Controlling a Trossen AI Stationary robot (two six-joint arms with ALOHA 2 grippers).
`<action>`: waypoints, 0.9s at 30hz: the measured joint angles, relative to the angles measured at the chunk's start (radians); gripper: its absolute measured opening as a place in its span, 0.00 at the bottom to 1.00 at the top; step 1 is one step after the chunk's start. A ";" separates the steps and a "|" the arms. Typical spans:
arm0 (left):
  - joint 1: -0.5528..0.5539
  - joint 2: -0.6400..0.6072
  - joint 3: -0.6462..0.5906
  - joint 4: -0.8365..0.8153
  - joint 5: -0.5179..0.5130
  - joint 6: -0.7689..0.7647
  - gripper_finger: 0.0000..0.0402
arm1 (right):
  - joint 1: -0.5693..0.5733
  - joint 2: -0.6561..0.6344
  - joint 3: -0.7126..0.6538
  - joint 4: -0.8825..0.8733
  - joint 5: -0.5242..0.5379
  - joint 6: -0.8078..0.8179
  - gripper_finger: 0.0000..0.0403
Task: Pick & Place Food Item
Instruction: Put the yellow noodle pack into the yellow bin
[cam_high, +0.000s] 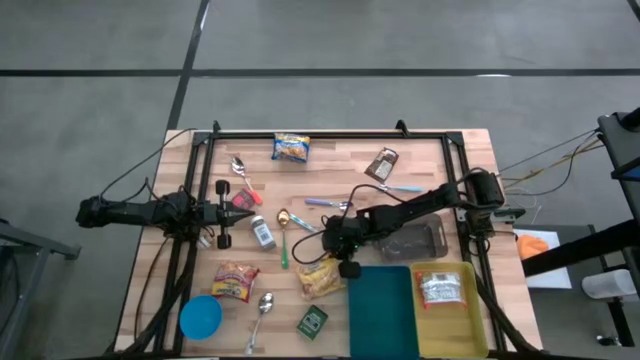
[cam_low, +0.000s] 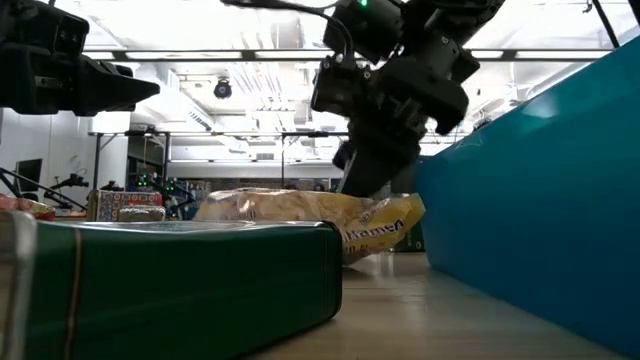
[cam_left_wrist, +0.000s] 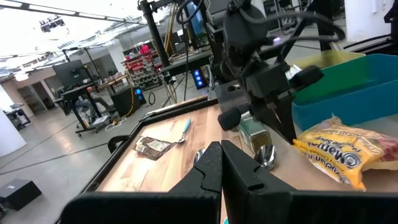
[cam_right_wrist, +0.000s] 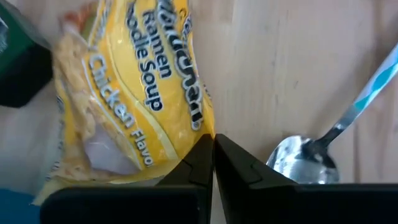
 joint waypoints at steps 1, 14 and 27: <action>0.000 0.000 0.000 0.000 0.000 0.000 0.00 | 0.000 -0.004 0.003 0.000 0.004 0.000 0.03; 0.000 0.000 0.000 0.000 0.000 0.000 0.00 | 0.000 -0.019 0.004 -0.112 0.287 0.024 0.03; 0.000 0.000 0.000 0.000 0.000 0.000 0.00 | 0.000 -0.025 0.004 -0.123 0.343 0.007 0.03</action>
